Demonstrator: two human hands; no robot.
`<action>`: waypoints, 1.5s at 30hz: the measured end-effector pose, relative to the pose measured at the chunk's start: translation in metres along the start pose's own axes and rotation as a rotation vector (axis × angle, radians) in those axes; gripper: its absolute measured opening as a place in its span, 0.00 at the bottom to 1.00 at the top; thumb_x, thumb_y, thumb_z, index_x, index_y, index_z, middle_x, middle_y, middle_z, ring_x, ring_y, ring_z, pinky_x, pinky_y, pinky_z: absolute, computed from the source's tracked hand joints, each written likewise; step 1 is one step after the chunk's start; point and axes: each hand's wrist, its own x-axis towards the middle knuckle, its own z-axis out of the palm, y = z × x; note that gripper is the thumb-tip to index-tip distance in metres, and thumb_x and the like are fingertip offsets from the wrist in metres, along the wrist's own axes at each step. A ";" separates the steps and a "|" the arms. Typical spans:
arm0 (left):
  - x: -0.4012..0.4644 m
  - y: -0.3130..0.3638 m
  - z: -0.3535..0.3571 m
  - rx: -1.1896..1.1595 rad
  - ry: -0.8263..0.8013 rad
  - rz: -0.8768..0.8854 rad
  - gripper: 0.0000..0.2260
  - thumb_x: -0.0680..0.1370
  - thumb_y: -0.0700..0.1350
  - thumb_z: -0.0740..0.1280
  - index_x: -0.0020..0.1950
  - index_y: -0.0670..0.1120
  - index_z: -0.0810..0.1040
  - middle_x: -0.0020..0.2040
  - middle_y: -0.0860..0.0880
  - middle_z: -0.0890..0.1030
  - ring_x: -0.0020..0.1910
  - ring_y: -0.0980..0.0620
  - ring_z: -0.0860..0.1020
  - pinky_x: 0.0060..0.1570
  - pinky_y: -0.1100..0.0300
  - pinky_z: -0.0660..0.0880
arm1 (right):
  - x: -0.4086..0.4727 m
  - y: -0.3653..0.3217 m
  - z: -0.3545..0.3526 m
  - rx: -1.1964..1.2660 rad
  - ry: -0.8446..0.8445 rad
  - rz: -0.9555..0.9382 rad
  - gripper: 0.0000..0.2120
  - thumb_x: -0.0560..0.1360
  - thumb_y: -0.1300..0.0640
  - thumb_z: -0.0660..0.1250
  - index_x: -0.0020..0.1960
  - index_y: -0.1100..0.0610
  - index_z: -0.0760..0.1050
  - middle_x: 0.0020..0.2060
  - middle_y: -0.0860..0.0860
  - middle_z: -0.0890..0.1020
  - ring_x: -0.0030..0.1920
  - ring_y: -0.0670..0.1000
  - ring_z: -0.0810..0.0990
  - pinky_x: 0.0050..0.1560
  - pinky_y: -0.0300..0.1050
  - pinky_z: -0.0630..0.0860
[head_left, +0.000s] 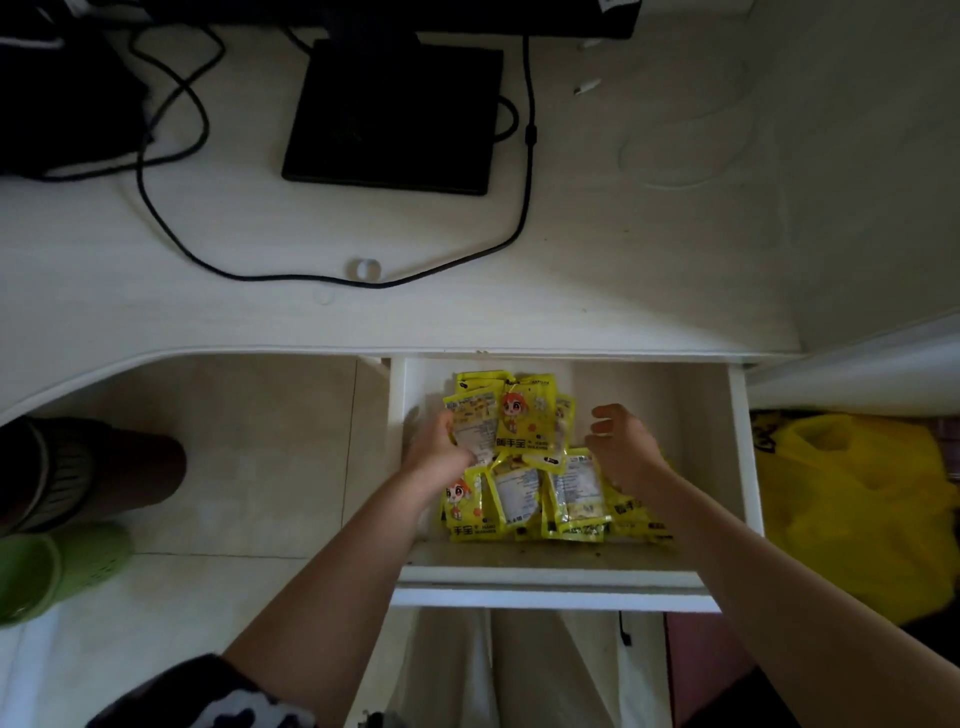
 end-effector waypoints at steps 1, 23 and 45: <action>-0.007 0.001 -0.002 0.015 0.000 0.006 0.29 0.70 0.34 0.72 0.69 0.47 0.70 0.64 0.47 0.76 0.55 0.51 0.77 0.49 0.54 0.80 | -0.007 -0.002 -0.004 -0.027 -0.006 -0.027 0.19 0.76 0.61 0.65 0.66 0.56 0.70 0.59 0.55 0.79 0.56 0.56 0.79 0.48 0.46 0.77; -0.229 -0.088 -0.061 0.143 0.680 0.083 0.12 0.80 0.46 0.60 0.63 0.49 0.74 0.50 0.50 0.80 0.49 0.54 0.77 0.51 0.58 0.77 | -0.188 -0.114 0.051 -0.604 -0.246 -0.861 0.17 0.79 0.56 0.59 0.67 0.56 0.66 0.61 0.55 0.76 0.60 0.55 0.76 0.57 0.47 0.74; -0.306 -0.295 -0.255 0.085 0.991 -0.186 0.11 0.80 0.47 0.61 0.62 0.50 0.75 0.53 0.53 0.81 0.54 0.54 0.75 0.50 0.59 0.75 | -0.306 -0.288 0.284 -0.807 -0.404 -1.191 0.18 0.78 0.55 0.59 0.68 0.56 0.67 0.61 0.55 0.76 0.60 0.54 0.75 0.59 0.48 0.73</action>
